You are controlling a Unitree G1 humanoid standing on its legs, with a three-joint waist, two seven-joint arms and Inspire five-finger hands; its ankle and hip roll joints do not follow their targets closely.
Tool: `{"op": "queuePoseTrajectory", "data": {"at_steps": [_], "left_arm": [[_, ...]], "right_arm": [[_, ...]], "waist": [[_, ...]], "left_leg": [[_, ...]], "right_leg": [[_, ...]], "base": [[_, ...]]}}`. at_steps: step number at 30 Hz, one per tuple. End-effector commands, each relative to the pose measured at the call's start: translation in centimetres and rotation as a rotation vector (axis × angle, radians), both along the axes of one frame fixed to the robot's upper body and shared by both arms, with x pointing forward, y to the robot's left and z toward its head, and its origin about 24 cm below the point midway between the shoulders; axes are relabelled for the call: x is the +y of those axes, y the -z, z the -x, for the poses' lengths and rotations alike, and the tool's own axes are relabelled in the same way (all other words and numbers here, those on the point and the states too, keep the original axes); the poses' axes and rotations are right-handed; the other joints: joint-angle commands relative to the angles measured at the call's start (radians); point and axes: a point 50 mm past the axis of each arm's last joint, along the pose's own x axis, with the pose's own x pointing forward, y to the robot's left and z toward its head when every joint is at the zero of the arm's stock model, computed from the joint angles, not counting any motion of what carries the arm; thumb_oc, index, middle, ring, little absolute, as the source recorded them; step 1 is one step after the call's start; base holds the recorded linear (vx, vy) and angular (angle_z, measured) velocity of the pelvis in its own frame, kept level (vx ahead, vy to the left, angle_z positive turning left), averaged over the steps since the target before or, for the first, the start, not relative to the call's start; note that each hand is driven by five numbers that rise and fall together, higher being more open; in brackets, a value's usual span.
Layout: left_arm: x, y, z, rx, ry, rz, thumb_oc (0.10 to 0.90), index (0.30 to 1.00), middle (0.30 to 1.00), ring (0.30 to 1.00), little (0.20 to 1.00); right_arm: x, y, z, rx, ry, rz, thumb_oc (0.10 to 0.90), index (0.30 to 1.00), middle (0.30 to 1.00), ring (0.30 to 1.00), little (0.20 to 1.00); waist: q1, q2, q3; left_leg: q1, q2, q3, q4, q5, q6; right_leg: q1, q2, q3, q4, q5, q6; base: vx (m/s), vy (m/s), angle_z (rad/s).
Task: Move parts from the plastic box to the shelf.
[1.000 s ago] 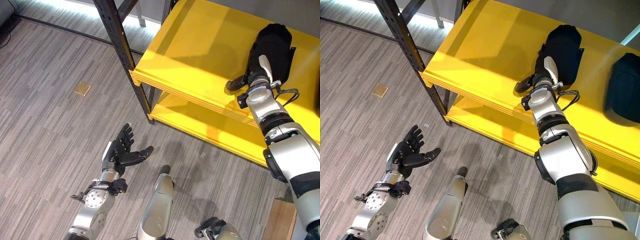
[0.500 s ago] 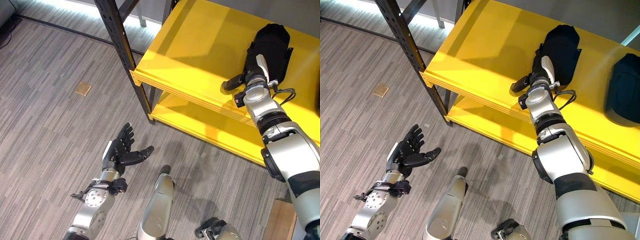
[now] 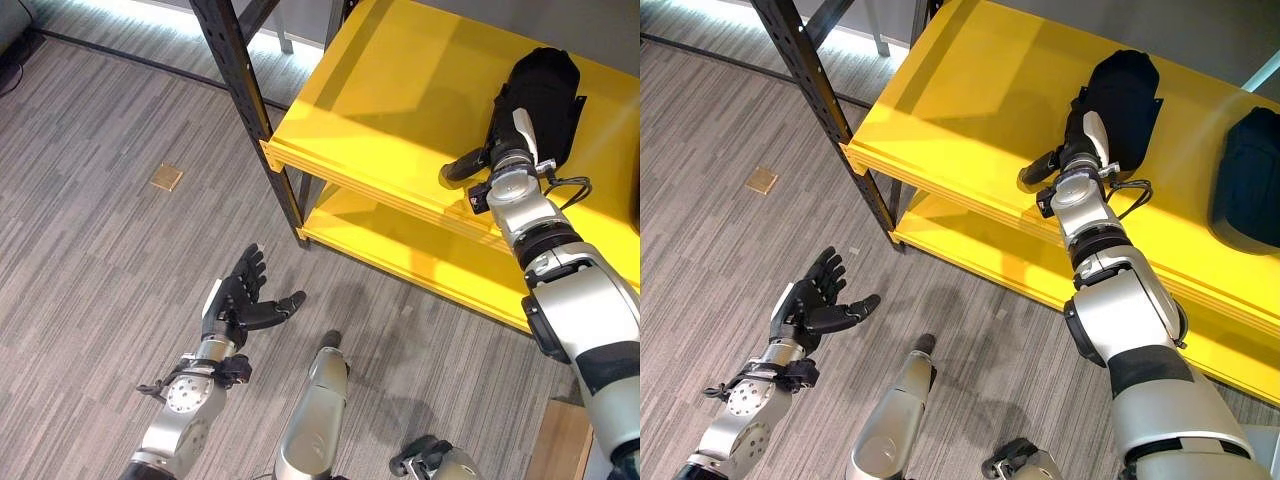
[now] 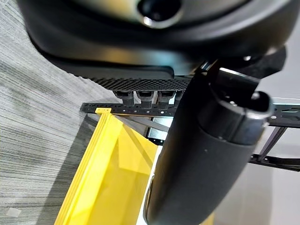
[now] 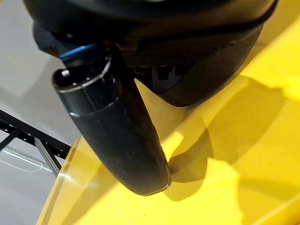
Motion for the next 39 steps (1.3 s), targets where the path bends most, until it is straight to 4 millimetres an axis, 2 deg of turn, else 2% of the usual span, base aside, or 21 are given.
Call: {"op": "queuePoseTrajectory", "data": {"at_steps": [1, 13, 25, 30, 36, 37, 38, 39], "left_arm": [[-0.5, -4.0, -1.1, -0.206, 0.038, 0.006, 0.9, 1.0, 1.0, 1.0, 1.0], [0.3, -4.3, -0.8, -0.218, -0.001, 0.002, 0.9, 1.0, 1.0, 1.0, 1.0], [0.6, -4.5, -0.7, -0.227, -0.024, 0.005, 0.9, 1.0, 1.0, 1.0, 1.0], [0.7, -4.3, -0.7, -0.222, -0.04, 0.009, 0.9, 1.0, 1.0, 1.0, 1.0], [0.6, -3.8, -0.6, -0.202, -0.061, 0.013, 0.9, 1.0, 1.0, 1.0, 1.0], [0.5, -3.8, -0.5, -0.203, -0.06, 0.014, 0.9, 1.0, 1.0, 1.0, 1.0], [0.5, -3.7, -0.5, -0.199, -0.063, 0.013, 0.9, 1.0, 1.0, 1.0, 1.0], [0.6, -3.6, -0.5, -0.197, -0.063, 0.013, 0.9, 1.0, 1.0, 1.0, 1.0]], "right_arm": [[2.1, -8.5, 0.4, -0.28, -0.055, 0.092, 0.9, 1.0, 1.0, 1.0, 1.0], [3.2, -10.4, 0.8, -0.367, -0.076, 0.148, 0.9, 1.0, 1.0, 1.0, 1.0], [3.8, -10.7, 1.1, -0.429, -0.094, 0.093, 0.9, 1.0, 1.0, 1.0, 1.0], [5.5, -10.9, 1.6, -0.492, -0.159, 0.091, 0.9, 1.0, 1.0, 1.0, 1.0], [7.6, -10.6, 3.6, -0.64, -0.281, 0.05, 0.9, 1.0, 1.0, 1.0, 1.0], [7.6, -10.5, 4.1, -0.668, -0.29, 0.06, 0.9, 1.0, 1.0, 1.0, 1.0], [7.8, -10.2, 4.5, -0.683, -0.31, 0.062, 0.9, 1.0, 1.0, 1.0, 1.0], [7.8, -10.1, 4.5, -0.681, -0.31, 0.062, 0.9, 1.0, 1.0, 1.0, 1.0]], "waist": [[-0.02, -0.014, -0.025], [-0.057, -0.029, -0.025], [-0.086, -0.037, -0.023], [-0.099, -0.042, -0.022], [-0.127, -0.044, -0.018], [-0.132, -0.038, -0.016], [-0.135, -0.037, -0.016], [-0.135, -0.043, -0.019]], "left_leg": [[-0.104, -0.014, 0.021, 0.04, 0.018, 0.049], [-0.094, 0.005, 0.032, 0.035, 0.018, 0.043], [-0.086, 0.018, 0.04, 0.034, 0.019, 0.04], [-0.076, 0.027, 0.047, 0.026, 0.021, 0.039], [-0.056, 0.046, 0.059, 0.015, 0.023, 0.035], [-0.059, 0.049, 0.064, 0.001, 0.051, 0.043], [-0.054, 0.053, 0.066, -0.002, 0.052, 0.042], [-0.047, 0.053, 0.064, 0.006, 0.03, 0.034]], "right_leg": [[0.134, 0.093, 0.067, -0.052, -0.01, -0.027], [0.128, 0.1, 0.086, -0.053, -0.017, -0.033], [0.118, 0.103, 0.106, -0.05, -0.017, -0.035], [0.117, 0.105, 0.113, -0.052, -0.019, -0.039], [0.114, 0.107, 0.13, -0.055, -0.024, -0.047], [0.107, 0.107, 0.121, -0.062, -0.009, -0.054], [0.106, 0.108, 0.122, -0.063, -0.009, -0.055], [0.113, 0.11, 0.132, -0.062, -0.024, -0.049]], "base": [[-0.01, 0.0, -0.03], [-0.01, -0.003, -0.04], [-0.01, -0.001, -0.03], [-0.02, -0.005, -0.11], [-0.03, 0.003, -0.09], [-0.1, 0.011, -0.14], [-0.02, -0.015, -0.2], [-0.02, -0.014, -0.16]]}}
